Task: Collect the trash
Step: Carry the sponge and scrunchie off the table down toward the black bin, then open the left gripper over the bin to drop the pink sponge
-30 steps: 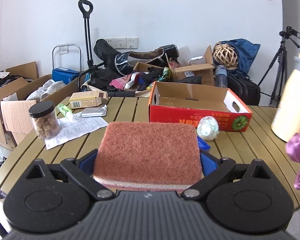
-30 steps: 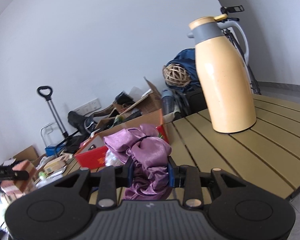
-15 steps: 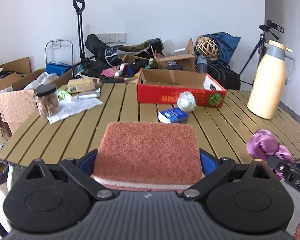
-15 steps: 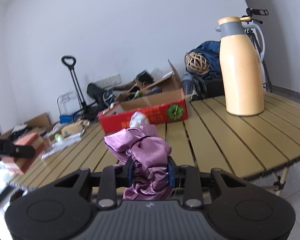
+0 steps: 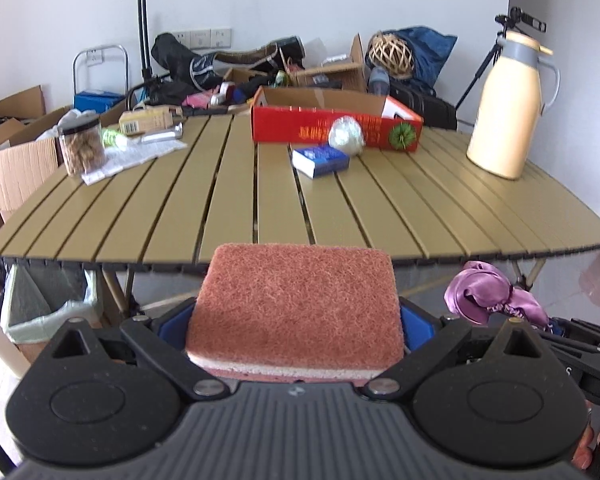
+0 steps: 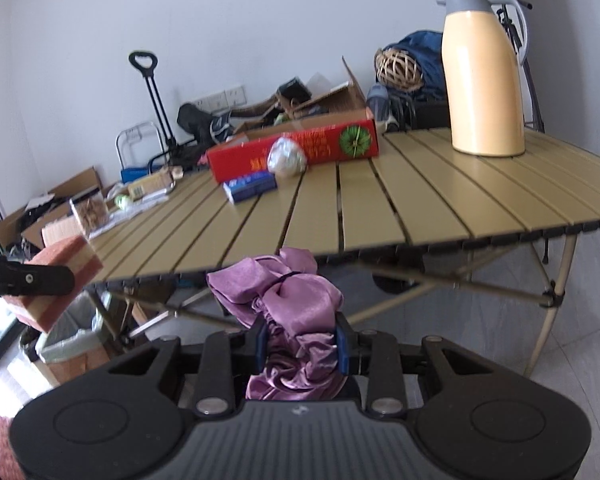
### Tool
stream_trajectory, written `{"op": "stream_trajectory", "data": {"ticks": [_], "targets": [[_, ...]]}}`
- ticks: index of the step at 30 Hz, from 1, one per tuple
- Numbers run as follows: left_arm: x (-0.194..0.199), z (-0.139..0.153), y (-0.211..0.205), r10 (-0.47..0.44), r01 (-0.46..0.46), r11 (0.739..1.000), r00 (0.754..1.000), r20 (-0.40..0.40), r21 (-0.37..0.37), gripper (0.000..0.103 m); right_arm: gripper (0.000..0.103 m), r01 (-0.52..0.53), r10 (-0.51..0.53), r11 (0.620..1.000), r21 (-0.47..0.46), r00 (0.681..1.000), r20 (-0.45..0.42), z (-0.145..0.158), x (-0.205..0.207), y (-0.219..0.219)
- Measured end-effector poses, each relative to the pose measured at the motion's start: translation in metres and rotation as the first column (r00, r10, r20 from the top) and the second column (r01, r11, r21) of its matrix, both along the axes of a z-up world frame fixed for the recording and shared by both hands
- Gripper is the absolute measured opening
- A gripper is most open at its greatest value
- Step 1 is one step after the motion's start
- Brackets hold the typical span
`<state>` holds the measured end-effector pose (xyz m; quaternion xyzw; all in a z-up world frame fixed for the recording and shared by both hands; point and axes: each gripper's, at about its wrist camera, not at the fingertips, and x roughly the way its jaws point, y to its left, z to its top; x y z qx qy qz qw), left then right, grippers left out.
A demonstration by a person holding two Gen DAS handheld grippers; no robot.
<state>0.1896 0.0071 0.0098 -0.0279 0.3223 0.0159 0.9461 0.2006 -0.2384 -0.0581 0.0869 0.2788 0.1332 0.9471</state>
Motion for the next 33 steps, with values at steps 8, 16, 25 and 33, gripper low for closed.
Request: {"op": "stream_trajectory", "data": {"ticks": [8,16,25,33], "targets": [[-0.010,-0.041,-0.001,0.008,-0.009,1.000,0.996,-0.093,-0.003,0.100,0.030,-0.029,0.025,0.999,-0.043,0.996,-0.083,-0.021,-0.013,0.012],[-0.006,-0.079,-0.006,0.017,-0.019,1.000,0.983,-0.185,-0.009,0.100,0.031,-0.059,0.046,0.995,-0.080,0.986,-0.158,-0.044,-0.019,0.024],[0.003,-0.125,-0.008,0.018,-0.021,1.000,0.960,-0.279,-0.008,0.100,0.031,-0.104,0.072,0.988,-0.116,0.966,-0.248,-0.072,-0.023,0.035],[0.012,-0.166,-0.001,0.002,-0.014,1.000,0.930,-0.368,-0.028,0.100,0.030,-0.137,0.091,0.984,-0.116,0.938,-0.335,-0.099,-0.019,0.040]]}}
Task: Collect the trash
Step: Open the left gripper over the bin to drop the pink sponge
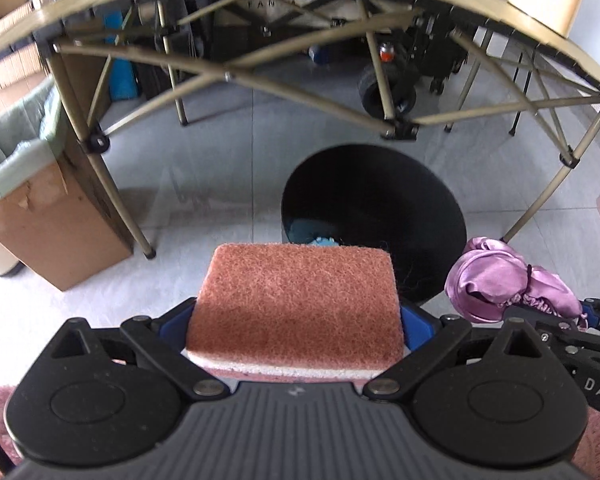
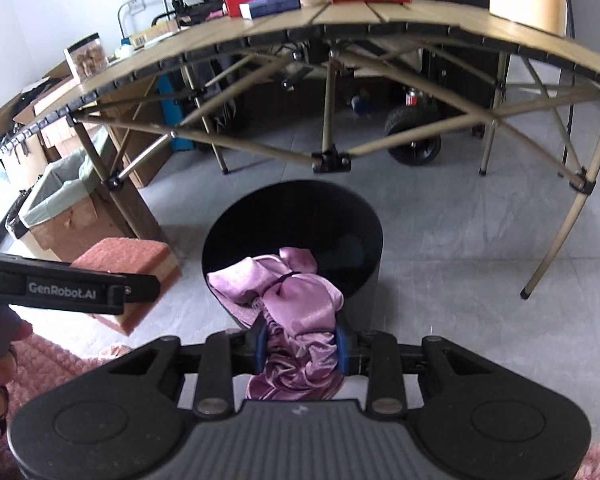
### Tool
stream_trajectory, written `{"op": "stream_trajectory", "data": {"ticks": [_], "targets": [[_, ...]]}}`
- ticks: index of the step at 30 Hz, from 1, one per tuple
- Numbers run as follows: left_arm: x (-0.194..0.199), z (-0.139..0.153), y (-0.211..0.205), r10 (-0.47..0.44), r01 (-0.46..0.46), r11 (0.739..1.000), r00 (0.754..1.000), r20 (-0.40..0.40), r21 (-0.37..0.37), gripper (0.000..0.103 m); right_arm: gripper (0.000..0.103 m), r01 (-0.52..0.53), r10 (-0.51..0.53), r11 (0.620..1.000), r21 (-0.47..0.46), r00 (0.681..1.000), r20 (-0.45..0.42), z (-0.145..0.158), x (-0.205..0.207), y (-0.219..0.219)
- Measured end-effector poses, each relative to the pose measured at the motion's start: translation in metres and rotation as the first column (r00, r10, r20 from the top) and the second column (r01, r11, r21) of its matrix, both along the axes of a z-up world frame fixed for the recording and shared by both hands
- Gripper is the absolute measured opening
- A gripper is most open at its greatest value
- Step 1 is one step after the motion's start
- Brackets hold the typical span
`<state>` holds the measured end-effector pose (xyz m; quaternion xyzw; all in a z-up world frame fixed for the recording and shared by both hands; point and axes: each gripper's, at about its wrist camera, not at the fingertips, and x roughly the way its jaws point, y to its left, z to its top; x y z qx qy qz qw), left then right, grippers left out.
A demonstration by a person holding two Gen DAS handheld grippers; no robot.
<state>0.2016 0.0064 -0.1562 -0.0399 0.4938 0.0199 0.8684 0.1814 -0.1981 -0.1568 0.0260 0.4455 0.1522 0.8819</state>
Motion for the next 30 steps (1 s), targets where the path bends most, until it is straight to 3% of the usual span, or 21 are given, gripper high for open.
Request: {"op": "stream_trajectory", "data": {"ticks": [12,18,30], "targets": [[0.010,-0.018,-0.008,-0.035,0.035,0.999,0.998,-0.042,-0.011,0.100,0.030,0.023,-0.021,1.000,0.021,0.996,-0.087,-0.021,0.016,-0.007],[0.017,-0.018,-0.016,-0.047,0.048,0.999,0.997,-0.057,0.001,0.100,0.030,0.042,-0.041,0.999,0.014,0.996,-0.084,-0.022,0.018,-0.010],[0.053,-0.012,-0.056,-0.062,0.064,0.997,0.997,-0.046,0.045,0.100,0.031,0.176,-0.176,0.984,-0.002,0.984,-0.029,-0.011,0.032,-0.040]]}}
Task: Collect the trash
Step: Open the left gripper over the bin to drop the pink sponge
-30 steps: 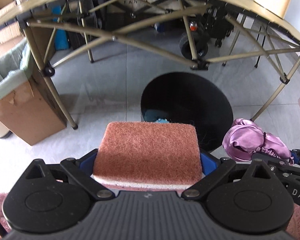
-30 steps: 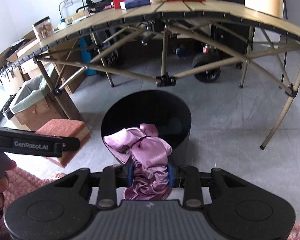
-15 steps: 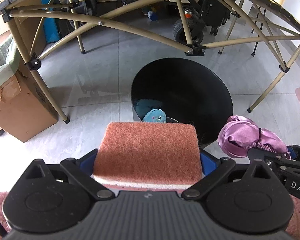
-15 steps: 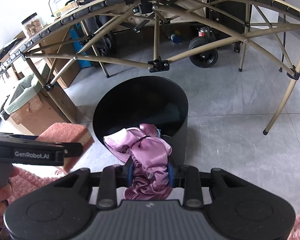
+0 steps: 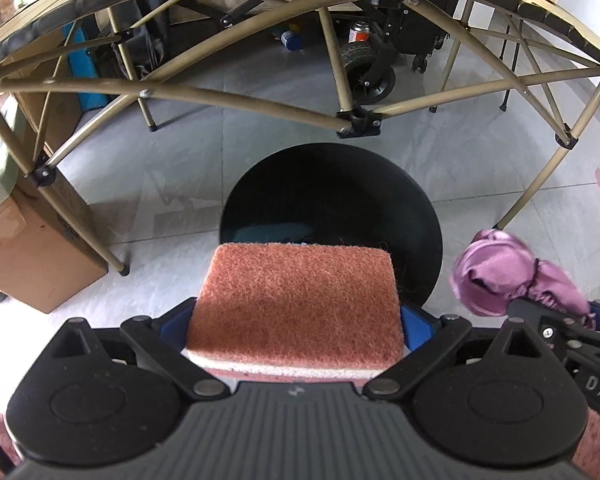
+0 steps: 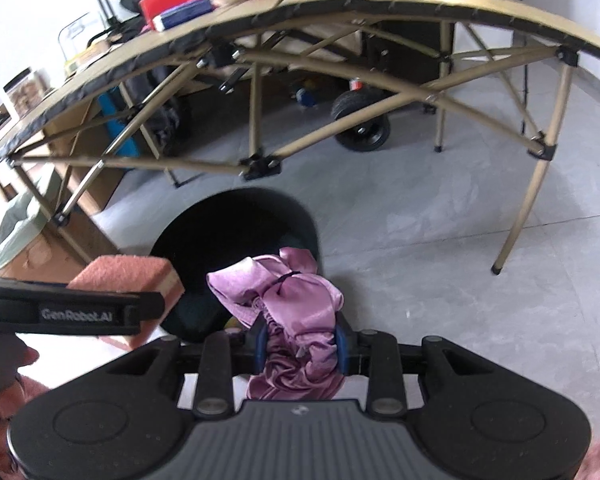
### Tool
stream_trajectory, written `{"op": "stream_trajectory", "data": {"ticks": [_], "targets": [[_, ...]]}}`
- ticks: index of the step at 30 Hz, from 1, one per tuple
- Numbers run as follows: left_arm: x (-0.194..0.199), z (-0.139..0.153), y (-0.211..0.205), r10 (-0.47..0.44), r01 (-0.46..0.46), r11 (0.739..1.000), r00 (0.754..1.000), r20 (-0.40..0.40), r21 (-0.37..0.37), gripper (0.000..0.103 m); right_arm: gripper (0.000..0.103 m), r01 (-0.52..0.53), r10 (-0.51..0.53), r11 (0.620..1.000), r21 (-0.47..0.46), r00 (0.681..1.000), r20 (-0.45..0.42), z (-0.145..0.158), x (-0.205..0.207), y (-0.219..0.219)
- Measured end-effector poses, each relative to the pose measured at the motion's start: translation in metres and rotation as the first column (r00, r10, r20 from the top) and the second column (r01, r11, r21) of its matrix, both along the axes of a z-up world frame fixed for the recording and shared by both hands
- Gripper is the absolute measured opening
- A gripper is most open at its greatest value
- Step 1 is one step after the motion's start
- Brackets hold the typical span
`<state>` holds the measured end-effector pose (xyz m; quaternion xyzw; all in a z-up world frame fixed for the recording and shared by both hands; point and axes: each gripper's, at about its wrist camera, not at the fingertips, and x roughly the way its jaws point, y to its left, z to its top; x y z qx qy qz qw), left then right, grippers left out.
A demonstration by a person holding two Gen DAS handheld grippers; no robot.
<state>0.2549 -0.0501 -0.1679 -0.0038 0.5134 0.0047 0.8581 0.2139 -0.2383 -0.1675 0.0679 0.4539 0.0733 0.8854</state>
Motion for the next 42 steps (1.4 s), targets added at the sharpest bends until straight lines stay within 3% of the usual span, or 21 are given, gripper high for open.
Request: {"op": "stream_trajectory", "data": {"ticks": [20,32,42], "targets": [[0.075,-0.022,-0.022,0.097,-0.099,0.995,0.993,-0.064,-0.027,0.100,0.030,0.100,-0.096,0.993,-0.065,0.993,0.062,0.018,0.051,-0.023],[0.089,-0.055,-0.031,0.123,-0.121,0.992,0.985,-0.124,0.022,0.100,0.031,0.134,-0.131,0.988,-0.076,0.991,0.039,0.007,0.058,-0.032],[0.091,-0.060,-0.029,0.141,-0.143,0.990,0.978,-0.151,0.001,0.103,0.031,0.143,-0.142,0.986,-0.083,0.990,0.026,0.001,0.057,-0.035]]}}
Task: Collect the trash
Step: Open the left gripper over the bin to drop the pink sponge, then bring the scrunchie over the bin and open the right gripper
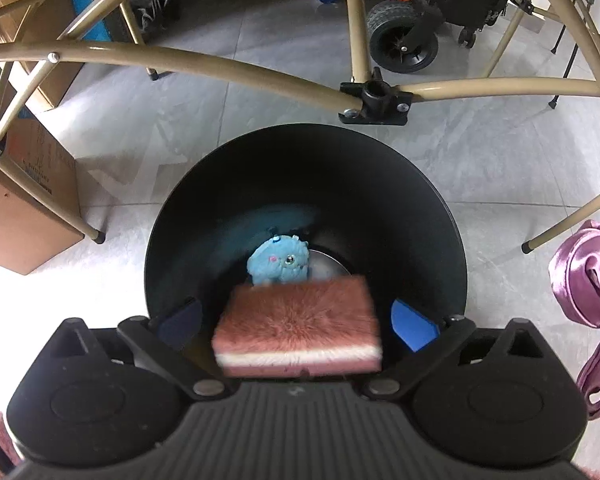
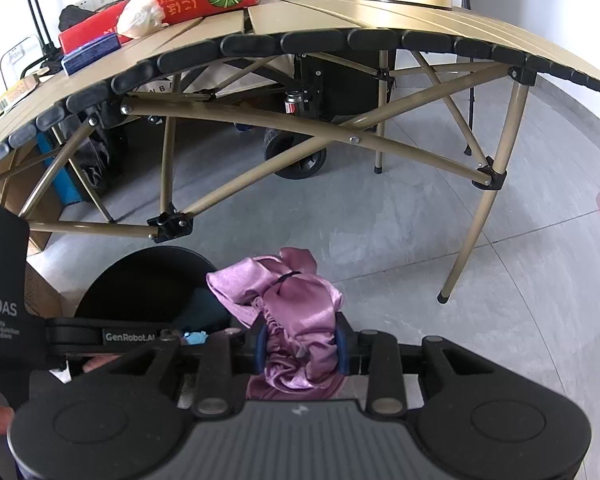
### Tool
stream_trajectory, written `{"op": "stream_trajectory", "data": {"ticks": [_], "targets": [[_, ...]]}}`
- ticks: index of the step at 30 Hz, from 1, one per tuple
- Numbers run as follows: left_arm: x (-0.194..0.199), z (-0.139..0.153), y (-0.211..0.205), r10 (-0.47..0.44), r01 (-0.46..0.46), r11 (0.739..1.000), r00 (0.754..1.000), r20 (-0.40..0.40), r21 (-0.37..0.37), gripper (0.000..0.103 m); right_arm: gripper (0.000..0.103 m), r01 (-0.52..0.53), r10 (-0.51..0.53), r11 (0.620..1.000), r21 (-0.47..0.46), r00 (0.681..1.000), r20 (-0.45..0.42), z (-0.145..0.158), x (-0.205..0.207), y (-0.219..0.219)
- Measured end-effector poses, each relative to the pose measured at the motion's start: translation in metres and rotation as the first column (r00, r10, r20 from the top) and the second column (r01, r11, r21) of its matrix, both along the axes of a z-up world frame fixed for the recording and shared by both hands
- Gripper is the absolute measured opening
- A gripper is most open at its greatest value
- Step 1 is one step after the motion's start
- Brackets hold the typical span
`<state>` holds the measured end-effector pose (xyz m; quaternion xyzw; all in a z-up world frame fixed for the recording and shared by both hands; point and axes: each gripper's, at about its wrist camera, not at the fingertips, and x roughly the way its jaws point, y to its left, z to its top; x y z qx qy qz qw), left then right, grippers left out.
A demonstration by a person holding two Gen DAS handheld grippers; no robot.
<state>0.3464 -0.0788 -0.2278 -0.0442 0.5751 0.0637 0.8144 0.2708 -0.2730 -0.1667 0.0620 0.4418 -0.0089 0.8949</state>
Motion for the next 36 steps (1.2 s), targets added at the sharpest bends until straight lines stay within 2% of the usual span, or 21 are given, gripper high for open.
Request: {"op": "stream_trajectory", "data": {"ticks": [19,27,36], "targets": [[-0.005,0.005,0.004,-0.007,0.007,1.000,1.000,0.012,0.006,0.103,0.031,-0.019,0.019,1.000,-0.005,1.000,-0.004,-0.002,0.002,0.004],[-0.011,0.011,0.020,0.002,-0.002,1.000,1.000,0.021,0.012,0.103,0.031,-0.046,0.046,0.999,-0.004,0.999,-0.001,-0.001,0.004,0.013],[-0.021,0.025,0.043,0.012,-0.013,1.000,0.998,0.055,0.017,0.103,0.031,-0.107,0.107,0.994,-0.004,0.994,0.001,0.001,0.008,0.042]]}}
